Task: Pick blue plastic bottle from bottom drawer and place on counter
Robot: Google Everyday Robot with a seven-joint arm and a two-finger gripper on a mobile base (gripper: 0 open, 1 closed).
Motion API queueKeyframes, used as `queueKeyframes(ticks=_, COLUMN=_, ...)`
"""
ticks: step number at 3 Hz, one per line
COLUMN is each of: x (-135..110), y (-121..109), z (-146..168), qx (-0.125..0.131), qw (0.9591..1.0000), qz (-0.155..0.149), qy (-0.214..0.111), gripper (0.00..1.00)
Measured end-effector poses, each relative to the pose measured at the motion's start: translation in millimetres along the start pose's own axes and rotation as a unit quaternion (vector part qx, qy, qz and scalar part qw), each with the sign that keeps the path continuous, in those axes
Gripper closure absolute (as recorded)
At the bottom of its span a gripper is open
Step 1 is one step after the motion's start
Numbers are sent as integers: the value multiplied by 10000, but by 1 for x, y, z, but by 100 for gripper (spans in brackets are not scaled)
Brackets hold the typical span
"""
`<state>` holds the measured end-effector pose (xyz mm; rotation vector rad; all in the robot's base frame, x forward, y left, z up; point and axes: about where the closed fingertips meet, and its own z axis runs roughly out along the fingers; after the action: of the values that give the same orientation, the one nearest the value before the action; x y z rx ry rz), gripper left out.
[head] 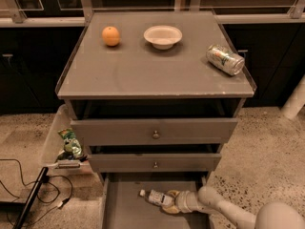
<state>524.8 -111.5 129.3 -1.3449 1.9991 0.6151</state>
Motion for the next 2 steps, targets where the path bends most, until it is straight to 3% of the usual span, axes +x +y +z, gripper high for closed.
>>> queueKeyframes(ticks=1, x=-3, y=5, z=-8, qx=-36, qw=10000, qz=69, qy=-1, gripper=100)
queueKeyframes(ticks=2, x=-21, y=8, z=-38, qx=-30, qw=9999, qz=168, qy=1, gripper=100)
